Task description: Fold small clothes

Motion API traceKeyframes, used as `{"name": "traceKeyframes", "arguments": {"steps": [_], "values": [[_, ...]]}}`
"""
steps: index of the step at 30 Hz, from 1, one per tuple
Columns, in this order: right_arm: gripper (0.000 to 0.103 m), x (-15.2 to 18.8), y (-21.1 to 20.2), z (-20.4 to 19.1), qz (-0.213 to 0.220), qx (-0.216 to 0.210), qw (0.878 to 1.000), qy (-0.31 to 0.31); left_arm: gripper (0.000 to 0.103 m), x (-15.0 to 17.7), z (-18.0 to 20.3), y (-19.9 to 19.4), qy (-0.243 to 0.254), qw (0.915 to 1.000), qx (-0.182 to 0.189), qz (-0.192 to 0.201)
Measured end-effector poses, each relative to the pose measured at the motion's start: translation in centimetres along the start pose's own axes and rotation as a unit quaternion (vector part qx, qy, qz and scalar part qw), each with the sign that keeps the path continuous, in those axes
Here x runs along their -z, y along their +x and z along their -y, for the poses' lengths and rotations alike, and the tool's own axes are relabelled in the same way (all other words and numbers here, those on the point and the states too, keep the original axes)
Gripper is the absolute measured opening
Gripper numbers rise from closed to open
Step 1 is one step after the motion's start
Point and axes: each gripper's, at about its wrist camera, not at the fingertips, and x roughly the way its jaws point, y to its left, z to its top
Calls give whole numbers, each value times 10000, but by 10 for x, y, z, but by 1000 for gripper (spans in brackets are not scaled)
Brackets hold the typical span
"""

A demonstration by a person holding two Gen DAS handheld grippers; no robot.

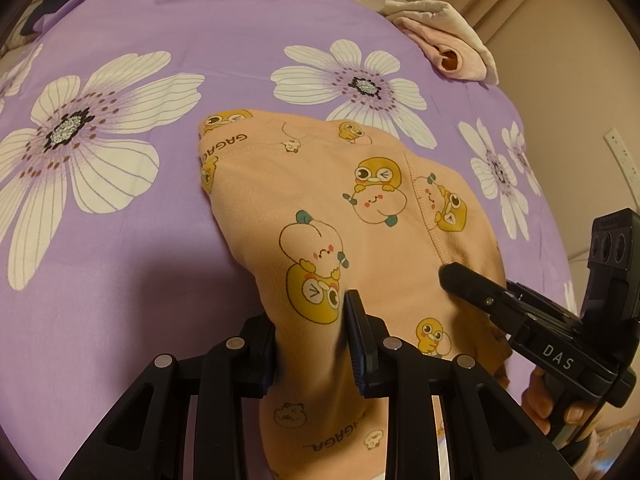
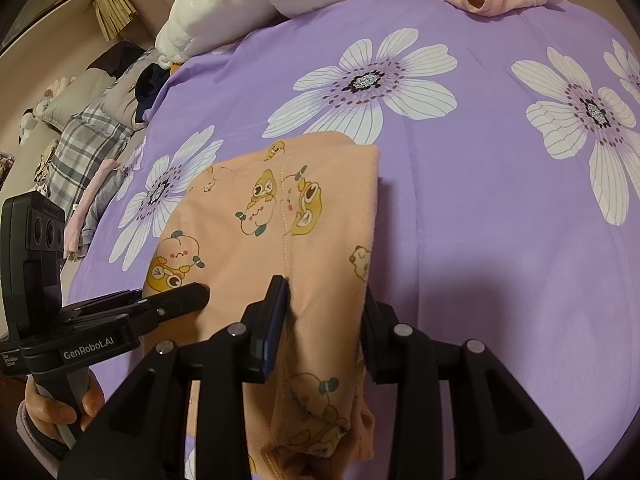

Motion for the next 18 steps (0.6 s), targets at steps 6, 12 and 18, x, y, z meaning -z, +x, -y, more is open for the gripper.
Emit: {"name": "traceKeyframes", "arguments": {"steps": [6, 12, 18], "values": [[38, 0, -1, 3, 2, 13, 10000, 31, 33, 1, -5, 0, -56, 10000, -37, -11], [38, 1, -1, 3, 7, 14, 10000, 49, 33, 2, -5, -1, -63, 10000, -46, -5], [39, 1, -1, 4, 5, 7, 10000, 50, 33, 3, -4, -1, -67, 10000, -45, -6]]}}
